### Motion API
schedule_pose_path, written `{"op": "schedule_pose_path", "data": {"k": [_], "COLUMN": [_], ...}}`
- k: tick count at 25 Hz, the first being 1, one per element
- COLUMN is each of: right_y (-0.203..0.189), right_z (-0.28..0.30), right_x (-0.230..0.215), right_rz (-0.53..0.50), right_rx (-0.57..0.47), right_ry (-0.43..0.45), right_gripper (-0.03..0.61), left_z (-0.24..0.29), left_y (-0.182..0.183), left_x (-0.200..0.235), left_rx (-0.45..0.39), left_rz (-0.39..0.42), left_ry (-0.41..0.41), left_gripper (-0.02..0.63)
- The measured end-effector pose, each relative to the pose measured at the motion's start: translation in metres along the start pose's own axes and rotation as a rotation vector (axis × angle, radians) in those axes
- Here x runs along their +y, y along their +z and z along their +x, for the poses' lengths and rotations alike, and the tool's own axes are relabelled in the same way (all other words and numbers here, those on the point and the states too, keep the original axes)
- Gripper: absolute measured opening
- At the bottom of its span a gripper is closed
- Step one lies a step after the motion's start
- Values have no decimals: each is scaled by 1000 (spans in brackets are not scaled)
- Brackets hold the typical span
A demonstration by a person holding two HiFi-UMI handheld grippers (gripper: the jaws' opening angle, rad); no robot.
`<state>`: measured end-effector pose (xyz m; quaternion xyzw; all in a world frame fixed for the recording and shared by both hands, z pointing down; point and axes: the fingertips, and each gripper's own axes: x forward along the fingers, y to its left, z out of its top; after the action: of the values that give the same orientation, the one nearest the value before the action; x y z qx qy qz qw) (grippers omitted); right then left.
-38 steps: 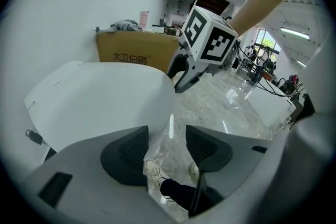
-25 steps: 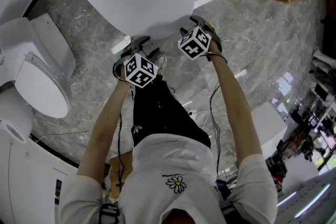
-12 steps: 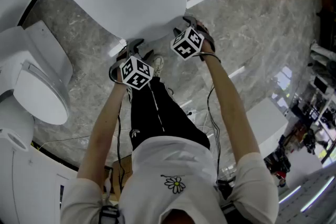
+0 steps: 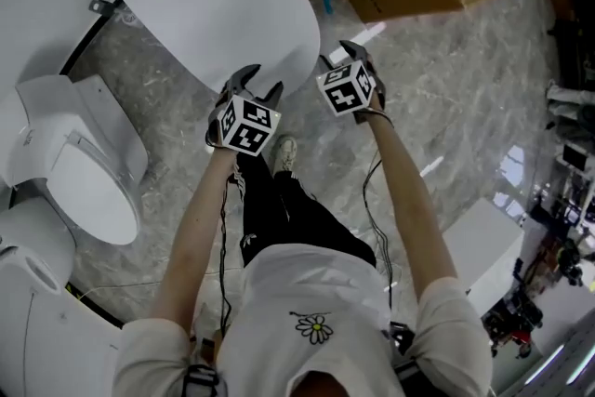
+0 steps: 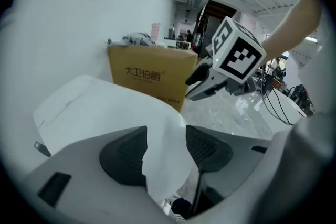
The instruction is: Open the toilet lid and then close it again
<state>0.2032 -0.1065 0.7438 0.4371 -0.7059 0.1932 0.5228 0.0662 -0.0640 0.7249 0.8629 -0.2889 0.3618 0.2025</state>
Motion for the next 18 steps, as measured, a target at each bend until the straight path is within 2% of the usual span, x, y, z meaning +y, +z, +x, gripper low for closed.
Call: {"op": "schedule_pose_path", "data": {"k": [5, 9, 13, 18], "right_y": [94, 151, 161, 156], "right_z": [-98, -210, -324, -417], "right_x": [-39, -62, -59, -27], "right_rz": [51, 115, 234, 292], "right_rx": [-294, -559, -756, -962], "right_ry": [-53, -78, -94, -93], "right_gripper": [244, 244, 244, 241], "left_z": [-70, -149, -229, -308], "left_y": [117, 200, 248, 276], "left_x": [23, 8, -34, -80], "left_rx": [-213, -388, -540, -708], "left_rz": [-15, 13, 51, 60], "left_ry": [78, 123, 134, 195], "left_gripper": [241, 239, 239, 227]}}
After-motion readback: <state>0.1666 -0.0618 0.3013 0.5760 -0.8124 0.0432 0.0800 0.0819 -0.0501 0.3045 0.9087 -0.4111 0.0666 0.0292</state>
